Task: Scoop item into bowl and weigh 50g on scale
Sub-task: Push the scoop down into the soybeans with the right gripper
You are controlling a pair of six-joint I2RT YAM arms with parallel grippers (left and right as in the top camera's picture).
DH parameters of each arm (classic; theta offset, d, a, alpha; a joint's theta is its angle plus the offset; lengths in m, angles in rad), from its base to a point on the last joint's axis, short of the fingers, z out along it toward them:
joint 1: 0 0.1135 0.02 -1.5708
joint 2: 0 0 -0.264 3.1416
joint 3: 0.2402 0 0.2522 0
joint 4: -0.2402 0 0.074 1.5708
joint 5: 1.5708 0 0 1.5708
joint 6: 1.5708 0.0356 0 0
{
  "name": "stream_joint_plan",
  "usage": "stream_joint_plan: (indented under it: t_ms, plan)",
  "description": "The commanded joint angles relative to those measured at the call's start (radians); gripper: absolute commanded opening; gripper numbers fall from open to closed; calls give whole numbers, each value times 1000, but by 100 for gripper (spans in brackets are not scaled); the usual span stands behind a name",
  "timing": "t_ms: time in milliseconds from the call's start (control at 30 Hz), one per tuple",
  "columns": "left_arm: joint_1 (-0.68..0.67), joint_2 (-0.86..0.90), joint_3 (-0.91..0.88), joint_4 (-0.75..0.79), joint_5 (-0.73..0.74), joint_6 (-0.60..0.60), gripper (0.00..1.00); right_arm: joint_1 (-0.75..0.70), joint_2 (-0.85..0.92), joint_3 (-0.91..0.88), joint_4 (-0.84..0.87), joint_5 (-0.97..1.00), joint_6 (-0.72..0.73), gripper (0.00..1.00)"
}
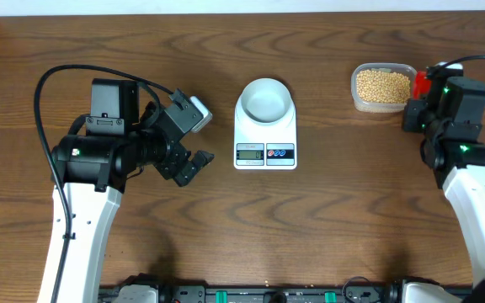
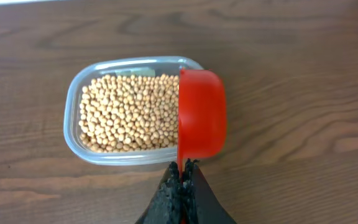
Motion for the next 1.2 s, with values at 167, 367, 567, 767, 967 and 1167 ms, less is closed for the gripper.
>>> stream_joint_plan:
  t_ms: [167,367,567,767,967,1167]
  plan:
    - [4,-8,17,-3,16,10,98,13,89,20,71,-18,-11,1]
    - [4,-8,17,-3,16,10,98,27,140,20,138,-18,-11,1]
    - [4,-8,17,-2,17,10,98,32,181,20,160,-17,-10,1]
    - [4,-8,17,-3,16,10,98,32,240,20,172,-18,-10,1]
    - [4,-8,17,-3,16,10,98,32,253,20,175,-17,-10,1]
    - [4,-8,17,-2,17,10,98,32,264,20,175,-18,-6,1]
